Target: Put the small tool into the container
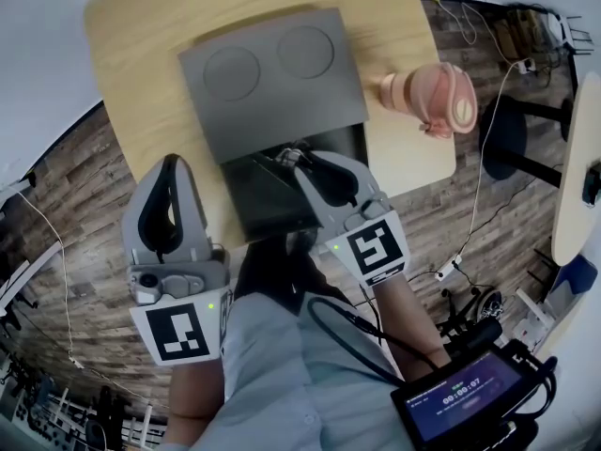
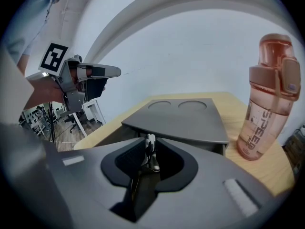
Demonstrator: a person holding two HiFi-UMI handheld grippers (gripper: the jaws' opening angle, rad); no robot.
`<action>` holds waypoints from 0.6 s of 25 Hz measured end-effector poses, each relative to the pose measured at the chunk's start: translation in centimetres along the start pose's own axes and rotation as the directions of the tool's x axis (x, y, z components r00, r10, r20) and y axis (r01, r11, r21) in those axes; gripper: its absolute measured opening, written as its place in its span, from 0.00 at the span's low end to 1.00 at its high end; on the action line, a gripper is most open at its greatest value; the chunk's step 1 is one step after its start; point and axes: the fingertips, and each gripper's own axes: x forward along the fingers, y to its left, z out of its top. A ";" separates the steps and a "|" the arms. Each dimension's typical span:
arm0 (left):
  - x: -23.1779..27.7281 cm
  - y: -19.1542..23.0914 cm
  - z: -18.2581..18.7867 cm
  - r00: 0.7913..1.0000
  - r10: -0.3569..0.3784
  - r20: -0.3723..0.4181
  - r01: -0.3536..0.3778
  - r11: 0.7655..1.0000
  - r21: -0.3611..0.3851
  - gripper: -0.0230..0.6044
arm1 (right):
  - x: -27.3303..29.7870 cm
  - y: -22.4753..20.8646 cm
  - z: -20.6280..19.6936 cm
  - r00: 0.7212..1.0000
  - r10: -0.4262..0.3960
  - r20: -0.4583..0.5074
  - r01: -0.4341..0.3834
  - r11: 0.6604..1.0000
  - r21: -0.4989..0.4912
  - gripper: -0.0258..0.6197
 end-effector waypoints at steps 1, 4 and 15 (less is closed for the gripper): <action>0.0 0.0 0.0 1.000 -0.001 -0.001 0.001 1.000 0.003 0.05 | 0.0 0.0 0.0 1.000 0.000 -0.003 0.000 1.000 -0.001 0.15; 0.0 -0.1 0.0 1.000 -0.004 0.002 0.004 1.000 0.010 0.05 | 0.1 0.1 -0.2 1.000 0.003 -0.009 -0.003 1.000 -0.008 0.15; -0.6 -2.1 1.5 0.999 -0.015 0.051 0.014 1.000 0.015 0.05 | -2.9 -0.9 1.1 0.997 -0.051 0.062 0.053 0.998 -0.024 0.16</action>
